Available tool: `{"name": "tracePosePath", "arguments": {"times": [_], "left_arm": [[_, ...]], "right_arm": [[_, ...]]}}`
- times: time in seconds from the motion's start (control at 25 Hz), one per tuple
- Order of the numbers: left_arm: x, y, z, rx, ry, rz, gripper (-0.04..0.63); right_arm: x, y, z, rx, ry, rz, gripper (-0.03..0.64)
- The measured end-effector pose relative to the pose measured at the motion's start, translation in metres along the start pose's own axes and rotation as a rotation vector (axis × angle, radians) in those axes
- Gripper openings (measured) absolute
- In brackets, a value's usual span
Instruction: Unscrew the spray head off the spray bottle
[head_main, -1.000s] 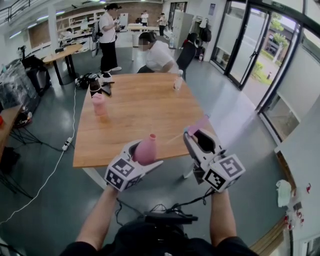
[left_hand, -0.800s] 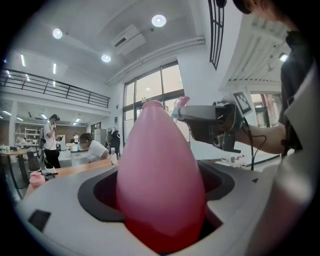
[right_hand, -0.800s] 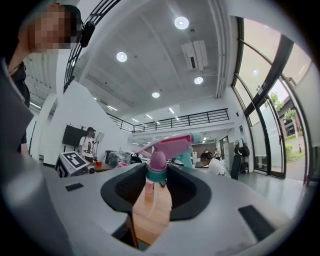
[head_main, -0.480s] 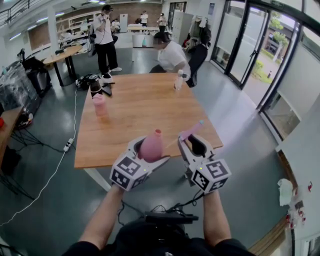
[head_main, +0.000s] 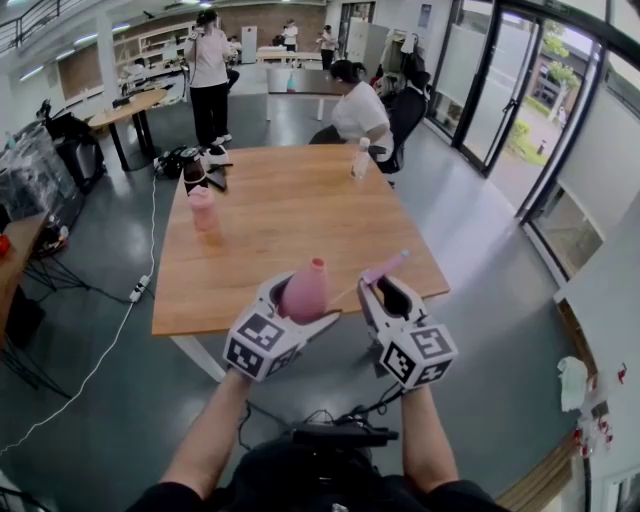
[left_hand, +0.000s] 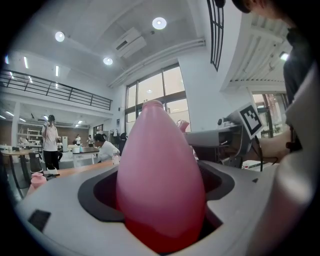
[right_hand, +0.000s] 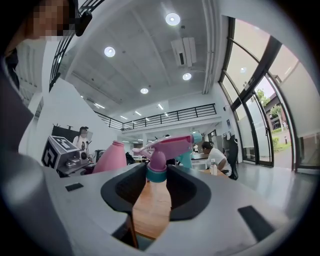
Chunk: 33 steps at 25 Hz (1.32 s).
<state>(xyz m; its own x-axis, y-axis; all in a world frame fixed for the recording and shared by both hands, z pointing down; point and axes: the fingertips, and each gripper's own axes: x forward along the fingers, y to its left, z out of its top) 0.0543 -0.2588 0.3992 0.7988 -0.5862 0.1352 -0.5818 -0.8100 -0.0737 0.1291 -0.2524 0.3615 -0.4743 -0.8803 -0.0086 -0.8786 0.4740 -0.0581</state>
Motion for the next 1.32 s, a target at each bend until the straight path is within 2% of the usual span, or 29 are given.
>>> {"name": "tracePosePath", "arguments": {"times": [0.36, 0.6, 1.32], "left_arm": [[0.0, 0.001, 0.0, 0.001, 0.004, 0.005, 0.433], [0.002, -0.001, 0.002, 0.002, -0.01, -0.006, 0.433], [0.001, 0.002, -0.005, 0.002, 0.018, -0.009, 0.433]], "right_arm": [[0.001, 0.009, 0.002, -0.088, 0.011, 0.023, 0.137], [0.001, 0.012, 0.007, -0.105, 0.015, 0.016, 0.137], [0.005, 0.012, 0.011, -0.126, 0.02, 0.011, 0.137]]}}
